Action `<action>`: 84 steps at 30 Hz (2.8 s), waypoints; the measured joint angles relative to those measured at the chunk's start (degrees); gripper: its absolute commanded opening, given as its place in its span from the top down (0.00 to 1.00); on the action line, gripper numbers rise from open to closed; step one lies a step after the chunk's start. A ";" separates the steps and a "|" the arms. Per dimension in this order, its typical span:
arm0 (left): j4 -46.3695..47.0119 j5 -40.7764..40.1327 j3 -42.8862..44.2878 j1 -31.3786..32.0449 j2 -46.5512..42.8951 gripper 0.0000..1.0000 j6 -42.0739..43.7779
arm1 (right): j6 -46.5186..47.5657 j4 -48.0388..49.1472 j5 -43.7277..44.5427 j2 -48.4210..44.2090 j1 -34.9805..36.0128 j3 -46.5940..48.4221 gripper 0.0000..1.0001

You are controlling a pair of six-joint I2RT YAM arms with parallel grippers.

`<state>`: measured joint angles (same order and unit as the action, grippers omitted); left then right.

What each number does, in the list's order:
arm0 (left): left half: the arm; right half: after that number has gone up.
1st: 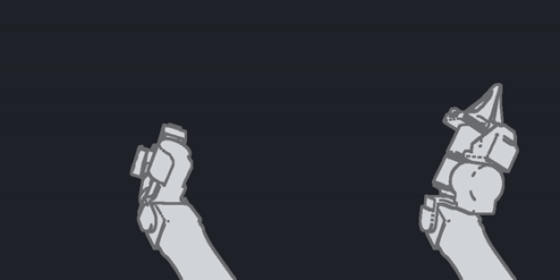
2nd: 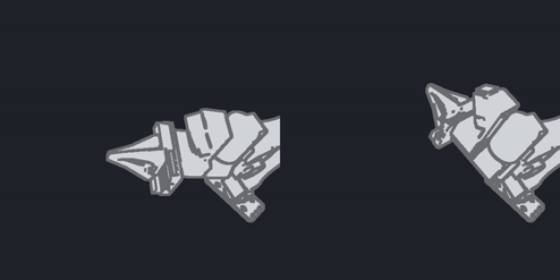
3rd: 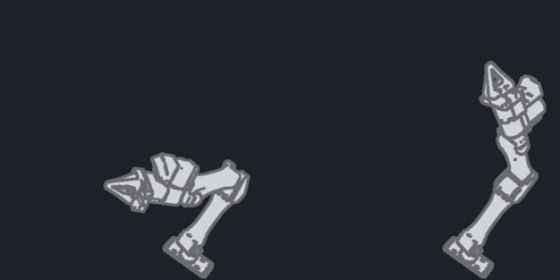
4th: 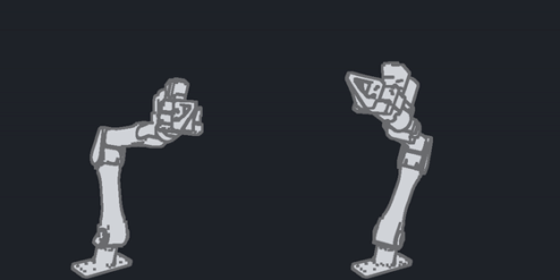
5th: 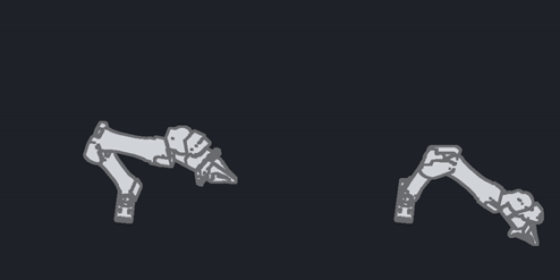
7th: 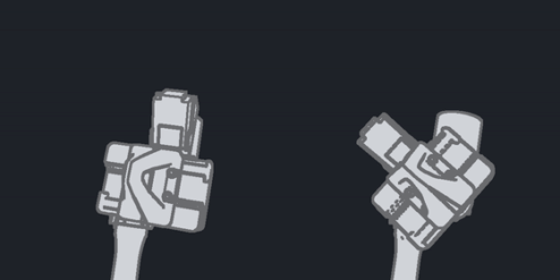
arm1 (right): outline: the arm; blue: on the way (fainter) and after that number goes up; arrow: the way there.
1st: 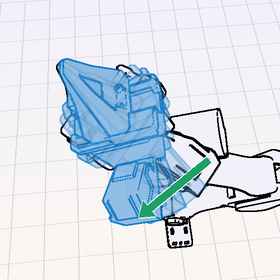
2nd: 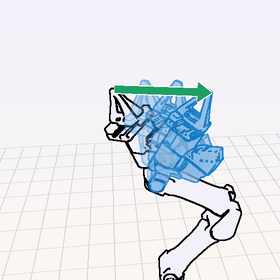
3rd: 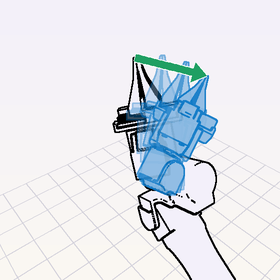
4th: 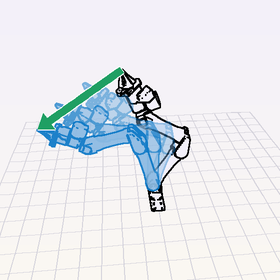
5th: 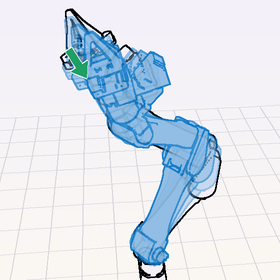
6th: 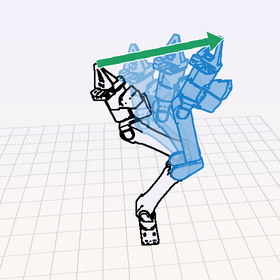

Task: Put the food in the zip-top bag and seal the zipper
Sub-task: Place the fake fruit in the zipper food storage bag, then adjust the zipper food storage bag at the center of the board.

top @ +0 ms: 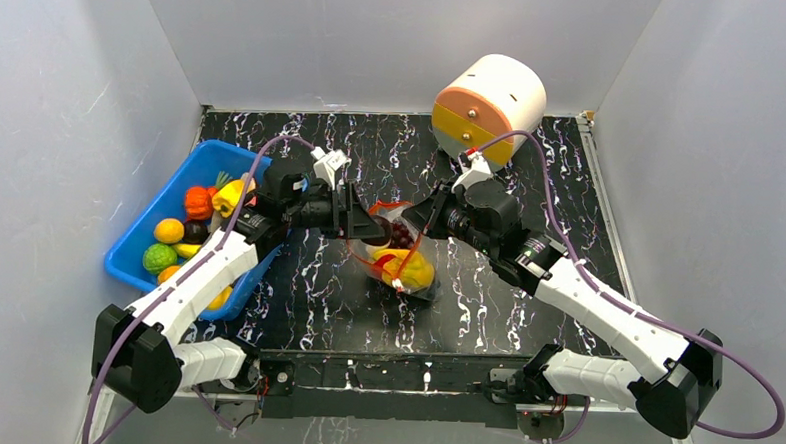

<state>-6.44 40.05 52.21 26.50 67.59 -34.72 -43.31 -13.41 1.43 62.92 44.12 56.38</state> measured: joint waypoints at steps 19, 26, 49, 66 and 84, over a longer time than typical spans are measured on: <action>-9.18 -5.70 6.32 0.37 -2.12 0.25 6.49 | 0.20 -0.04 -0.15 -0.68 0.00 -0.02 1.00; -17.33 -10.78 10.56 0.37 -3.50 0.34 11.72 | 3.32 -0.50 -2.64 -0.68 0.00 -0.02 1.00; -21.86 -14.36 5.44 0.37 -8.50 0.47 16.59 | 4.15 1.70 -17.53 5.07 0.00 2.47 1.00; -16.74 -9.64 4.98 0.37 -5.40 1.00 18.14 | 3.74 2.19 -17.64 5.09 0.00 2.47 1.00; -21.00 -22.18 10.71 0.37 -3.80 1.00 10.36 | 13.88 0.02 -11.87 -5.20 0.02 0.59 0.50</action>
<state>-27.44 17.87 62.92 26.87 63.79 -24.36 -29.43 -13.39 -10.44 57.71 44.14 56.97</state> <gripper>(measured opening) 0.010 0.493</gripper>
